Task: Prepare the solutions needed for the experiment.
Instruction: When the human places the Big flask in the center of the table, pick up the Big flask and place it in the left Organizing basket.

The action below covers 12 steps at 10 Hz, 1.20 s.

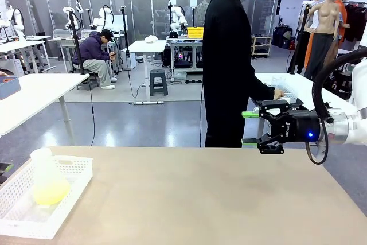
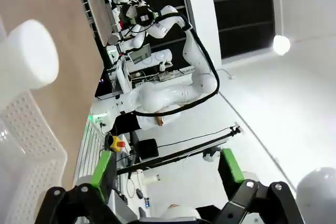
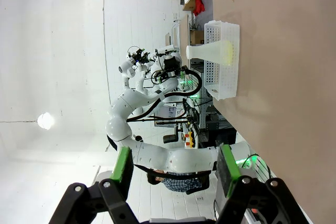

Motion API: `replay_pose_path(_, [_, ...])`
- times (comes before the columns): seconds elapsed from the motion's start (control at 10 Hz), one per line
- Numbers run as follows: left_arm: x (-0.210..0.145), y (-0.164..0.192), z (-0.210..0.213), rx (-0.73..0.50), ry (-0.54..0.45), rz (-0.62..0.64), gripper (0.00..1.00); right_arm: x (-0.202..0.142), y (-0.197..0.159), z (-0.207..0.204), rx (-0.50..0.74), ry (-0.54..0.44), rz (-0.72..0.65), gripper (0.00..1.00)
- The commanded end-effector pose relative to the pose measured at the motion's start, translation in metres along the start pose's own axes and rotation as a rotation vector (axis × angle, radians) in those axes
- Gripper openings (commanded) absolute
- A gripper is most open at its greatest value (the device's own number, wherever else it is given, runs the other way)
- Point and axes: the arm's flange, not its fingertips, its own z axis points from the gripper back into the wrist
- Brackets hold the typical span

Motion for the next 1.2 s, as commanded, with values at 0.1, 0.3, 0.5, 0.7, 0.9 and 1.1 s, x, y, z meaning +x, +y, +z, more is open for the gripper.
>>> replay_pose_path(0.1, [0.0092, -0.0178, 0.0107, 0.022, 0.021, 0.114, 1.0, -0.0003, 0.0007, 0.0009, 0.009, 0.006, 0.004, 0.81])
replay_pose_path(0.3, [0.0093, -0.0153, 0.0145, 0.041, 0.018, 0.161, 1.0, -0.0003, 0.0007, 0.0009, 0.009, 0.006, 0.004, 0.81])
replay_pose_path(0.5, [0.0064, -0.0093, 0.0086, 0.027, 0.003, 0.129, 1.0, -0.0003, 0.0007, 0.0009, 0.009, 0.006, 0.004, 0.81])
replay_pose_path(0.7, [0.0064, -0.0093, 0.0086, 0.027, 0.003, 0.129, 1.0, -0.0003, 0.0007, 0.0009, 0.009, 0.006, 0.004, 0.81])
replay_pose_path(0.9, [0.0064, -0.0093, 0.0086, 0.027, 0.003, 0.129, 1.0, -0.0003, 0.0007, 0.0009, 0.009, 0.006, 0.004, 0.81])
replay_pose_path(1.1, [0.0064, -0.0093, 0.0086, 0.027, 0.003, 0.129, 1.0, -0.0003, 0.0007, 0.0009, 0.009, 0.006, 0.004, 0.81])
